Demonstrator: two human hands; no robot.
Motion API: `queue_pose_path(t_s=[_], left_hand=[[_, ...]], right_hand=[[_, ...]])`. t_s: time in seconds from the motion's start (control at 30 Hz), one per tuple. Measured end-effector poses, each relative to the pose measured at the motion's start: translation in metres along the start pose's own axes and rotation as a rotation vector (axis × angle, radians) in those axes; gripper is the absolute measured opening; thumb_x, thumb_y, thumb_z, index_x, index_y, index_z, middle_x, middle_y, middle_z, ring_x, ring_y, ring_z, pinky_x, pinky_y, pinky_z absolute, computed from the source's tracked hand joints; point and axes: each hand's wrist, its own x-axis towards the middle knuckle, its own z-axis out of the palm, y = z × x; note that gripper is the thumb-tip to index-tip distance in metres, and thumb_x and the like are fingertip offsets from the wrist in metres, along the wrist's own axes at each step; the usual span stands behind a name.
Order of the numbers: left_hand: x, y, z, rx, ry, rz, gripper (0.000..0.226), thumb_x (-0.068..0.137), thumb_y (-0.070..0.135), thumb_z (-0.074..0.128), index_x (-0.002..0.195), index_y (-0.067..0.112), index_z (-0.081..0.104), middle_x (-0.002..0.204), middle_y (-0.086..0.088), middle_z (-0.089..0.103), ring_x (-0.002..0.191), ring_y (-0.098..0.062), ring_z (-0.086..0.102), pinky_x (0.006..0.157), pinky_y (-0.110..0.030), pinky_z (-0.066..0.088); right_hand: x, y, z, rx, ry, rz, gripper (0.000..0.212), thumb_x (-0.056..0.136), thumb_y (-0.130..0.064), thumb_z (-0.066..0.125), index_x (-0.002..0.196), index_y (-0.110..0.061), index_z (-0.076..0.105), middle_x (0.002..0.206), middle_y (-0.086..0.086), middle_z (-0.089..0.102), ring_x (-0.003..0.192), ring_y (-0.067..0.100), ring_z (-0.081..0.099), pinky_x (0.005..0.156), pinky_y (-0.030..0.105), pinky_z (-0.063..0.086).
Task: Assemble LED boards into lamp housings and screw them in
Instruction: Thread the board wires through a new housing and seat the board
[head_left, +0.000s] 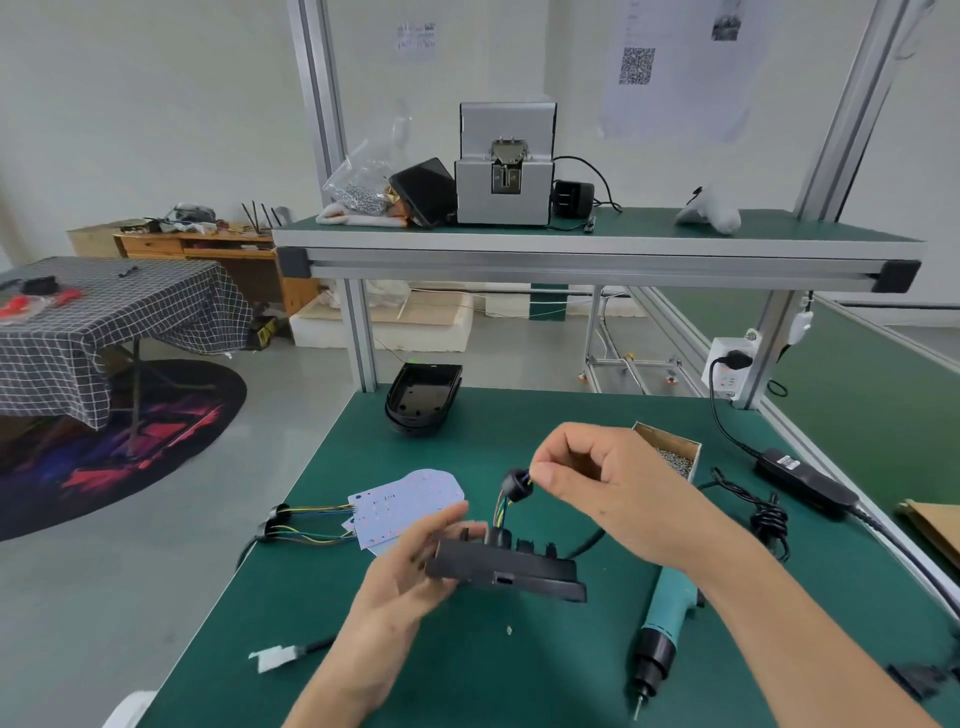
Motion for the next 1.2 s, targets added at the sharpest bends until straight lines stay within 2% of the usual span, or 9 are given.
queue_pose_path(t_s=[0.13, 0.23, 0.3, 0.47, 0.67, 0.83, 0.93, 1.03, 1.2], left_hand=[[0.004, 0.018, -0.006, -0.025, 0.011, 0.096, 0.066, 0.079, 0.027, 0.056, 0.14, 0.0, 0.054, 0.145, -0.023, 0.058, 0.144, -0.037, 0.045, 0.118, -0.041, 0.035], [0.007, 0.045, 0.0, 0.164, 0.115, 0.131, 0.049, 0.101, 0.053, 0.045, 0.132, 0.021, 0.064, 0.136, -0.011, 0.067, 0.133, -0.029, 0.059, 0.113, -0.045, 0.041], [0.012, 0.069, 0.01, 0.326, 0.061, 0.129, 0.045, 0.098, 0.064, 0.048, 0.13, 0.035, 0.063, 0.129, 0.002, 0.071, 0.121, -0.021, 0.067, 0.103, -0.041, 0.05], [0.028, 0.103, 0.037, 0.789, -0.06, 0.203, 0.024, 0.101, 0.036, 0.061, 0.123, 0.038, 0.067, 0.109, 0.023, 0.073, 0.107, -0.001, 0.067, 0.091, -0.023, 0.051], [0.032, 0.101, 0.034, 0.794, -0.03, 0.181, 0.012, 0.1, 0.032, 0.066, 0.106, 0.034, 0.076, 0.091, 0.019, 0.069, 0.091, -0.005, 0.064, 0.077, -0.013, 0.044], [0.03, 0.09, 0.033, 0.83, -0.066, 0.191, 0.019, 0.101, 0.032, 0.063, 0.083, 0.034, 0.067, 0.079, 0.012, 0.063, 0.079, -0.014, 0.057, 0.077, -0.031, 0.044], [0.03, 0.082, 0.029, 0.957, -0.056, 0.22, 0.027, 0.099, 0.036, 0.062, 0.075, 0.04, 0.053, 0.076, 0.016, 0.053, 0.083, -0.009, 0.051, 0.092, -0.038, 0.039], [0.024, 0.073, 0.024, 1.006, -0.01, 0.15, 0.022, 0.096, 0.051, 0.054, 0.083, 0.036, 0.062, 0.091, 0.017, 0.058, 0.115, -0.001, 0.05, 0.121, -0.048, 0.02], [0.017, 0.07, 0.021, 1.001, -0.009, 0.113, 0.022, 0.096, 0.051, 0.055, 0.075, 0.046, 0.053, 0.093, 0.03, 0.053, 0.114, 0.007, 0.044, 0.124, -0.054, 0.012]], right_hand=[[0.001, -0.009, 0.001, -0.096, 0.004, -0.016, 0.015, 0.1, -0.032, 0.068, 0.085, -0.03, 0.067, 0.062, -0.011, 0.05, 0.057, 0.004, 0.039, 0.055, 0.019, 0.036], [0.002, -0.012, 0.002, -0.142, -0.019, -0.024, 0.014, 0.1, -0.032, 0.068, 0.086, -0.03, 0.066, 0.064, -0.008, 0.056, 0.057, 0.002, 0.043, 0.057, 0.018, 0.039], [0.003, -0.013, 0.006, -0.174, -0.067, -0.017, 0.013, 0.1, -0.031, 0.068, 0.087, -0.03, 0.066, 0.064, -0.009, 0.058, 0.056, 0.002, 0.044, 0.056, 0.017, 0.039], [0.005, -0.016, 0.012, -0.27, -0.078, -0.06, 0.012, 0.099, -0.029, 0.068, 0.087, -0.028, 0.067, 0.076, -0.009, 0.065, 0.062, 0.004, 0.05, 0.058, 0.021, 0.041], [0.01, -0.026, 0.001, -0.392, -0.09, -0.119, 0.014, 0.098, -0.03, 0.07, 0.086, -0.025, 0.07, 0.079, -0.012, 0.065, 0.07, 0.004, 0.057, 0.063, 0.015, 0.041], [0.017, -0.031, -0.002, -0.558, -0.176, -0.156, 0.014, 0.099, -0.031, 0.067, 0.088, -0.024, 0.07, 0.086, -0.014, 0.064, 0.084, 0.005, 0.058, 0.075, 0.025, 0.047], [0.019, -0.029, 0.0, -0.604, -0.21, -0.154, 0.013, 0.1, -0.032, 0.065, 0.09, -0.025, 0.068, 0.088, -0.017, 0.063, 0.086, 0.004, 0.058, 0.078, 0.029, 0.048], [0.022, -0.029, 0.001, -0.622, -0.236, -0.159, 0.015, 0.101, -0.035, 0.065, 0.09, -0.024, 0.067, 0.086, -0.018, 0.061, 0.085, 0.004, 0.056, 0.076, 0.025, 0.046], [0.028, -0.03, 0.002, -0.655, -0.282, -0.178, 0.017, 0.1, -0.036, 0.065, 0.089, -0.024, 0.066, 0.084, -0.017, 0.059, 0.085, 0.002, 0.054, 0.074, 0.023, 0.043]])
